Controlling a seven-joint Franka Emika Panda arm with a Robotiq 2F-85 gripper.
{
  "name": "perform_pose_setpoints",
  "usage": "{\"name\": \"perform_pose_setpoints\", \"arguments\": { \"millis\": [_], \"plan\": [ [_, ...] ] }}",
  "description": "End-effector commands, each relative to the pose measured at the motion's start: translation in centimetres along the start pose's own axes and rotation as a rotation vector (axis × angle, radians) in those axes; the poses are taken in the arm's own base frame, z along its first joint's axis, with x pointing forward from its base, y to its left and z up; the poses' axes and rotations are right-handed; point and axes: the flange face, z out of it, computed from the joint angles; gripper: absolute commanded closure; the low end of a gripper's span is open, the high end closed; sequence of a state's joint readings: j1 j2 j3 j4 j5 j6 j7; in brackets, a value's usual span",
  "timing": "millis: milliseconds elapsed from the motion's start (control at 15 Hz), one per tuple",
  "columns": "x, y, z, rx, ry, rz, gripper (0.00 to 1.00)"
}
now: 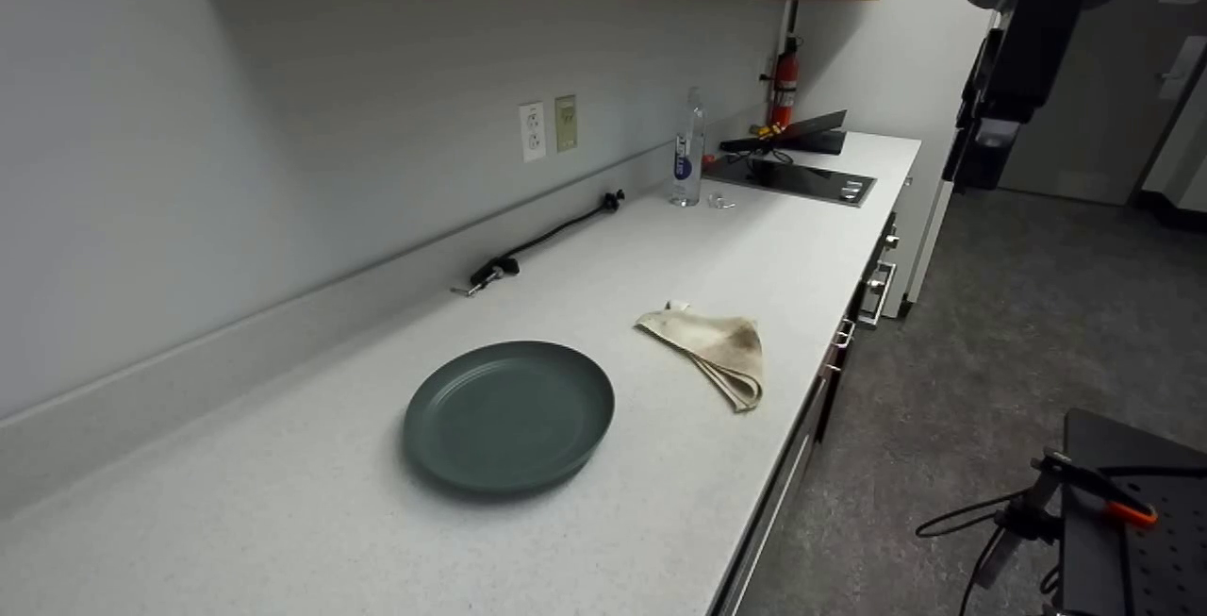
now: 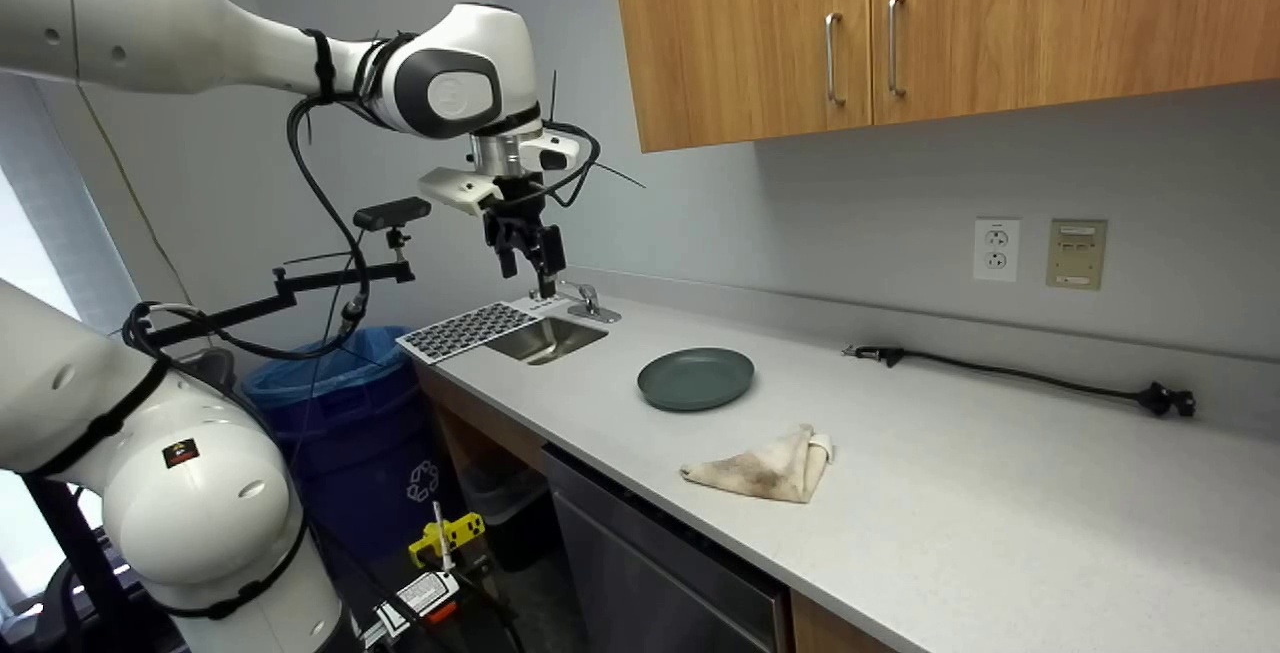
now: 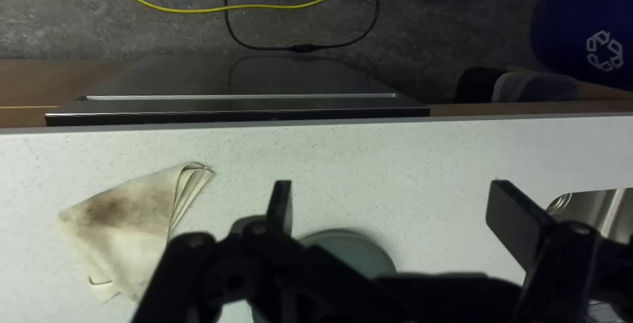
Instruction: Unfold the cloth on the countertop
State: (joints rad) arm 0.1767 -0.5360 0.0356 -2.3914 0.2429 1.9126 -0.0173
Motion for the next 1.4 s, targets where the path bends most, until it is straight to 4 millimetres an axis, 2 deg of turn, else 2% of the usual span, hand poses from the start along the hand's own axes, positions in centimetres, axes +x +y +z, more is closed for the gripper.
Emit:
{"name": "perform_pose_setpoints", "arguments": {
  "millis": [0,333,600,1333],
  "plan": [
    [0.0,0.0,-0.1,0.0,-0.001,0.0,0.0],
    [0.7,1.1,-0.1,-0.011,0.014,0.024,0.0],
    [1.6,2.6,0.9,-0.047,0.0,0.041,0.0],
    [8.3,9.4,4.9,-0.204,0.039,0.086,0.0]
  ]
}}
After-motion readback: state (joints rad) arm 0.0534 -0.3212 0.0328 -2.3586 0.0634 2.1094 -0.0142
